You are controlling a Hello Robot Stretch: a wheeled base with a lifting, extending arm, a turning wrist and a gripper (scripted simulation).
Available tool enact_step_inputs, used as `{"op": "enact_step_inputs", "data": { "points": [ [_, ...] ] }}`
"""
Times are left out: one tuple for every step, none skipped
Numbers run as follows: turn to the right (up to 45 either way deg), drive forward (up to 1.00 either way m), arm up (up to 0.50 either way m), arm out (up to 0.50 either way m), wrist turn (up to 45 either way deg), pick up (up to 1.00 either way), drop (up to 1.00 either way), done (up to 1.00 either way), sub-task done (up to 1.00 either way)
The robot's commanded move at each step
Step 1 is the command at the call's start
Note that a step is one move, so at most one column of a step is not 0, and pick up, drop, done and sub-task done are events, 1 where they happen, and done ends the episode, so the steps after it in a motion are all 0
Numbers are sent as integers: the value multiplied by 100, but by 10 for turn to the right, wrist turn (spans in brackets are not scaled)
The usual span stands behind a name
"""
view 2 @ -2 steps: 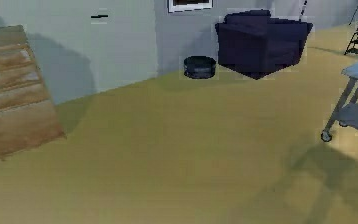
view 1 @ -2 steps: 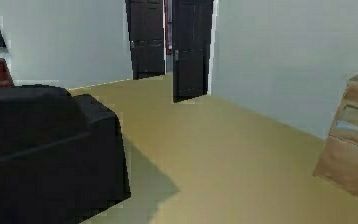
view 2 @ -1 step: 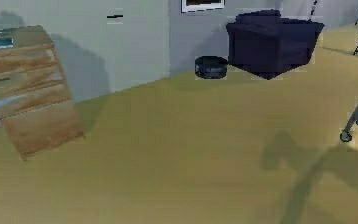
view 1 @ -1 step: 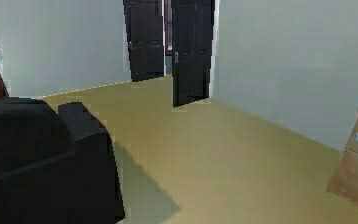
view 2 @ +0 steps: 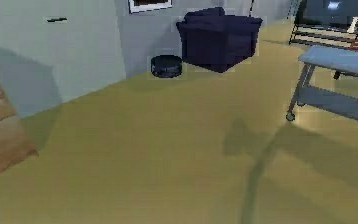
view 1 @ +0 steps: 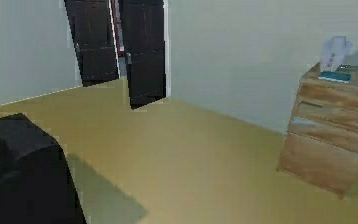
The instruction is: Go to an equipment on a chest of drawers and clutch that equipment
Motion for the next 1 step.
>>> {"op": "enact_step_inputs", "data": {
  "points": [
    [0, 75, 0, 0, 0, 0, 0, 0, 0]
  ]
}}
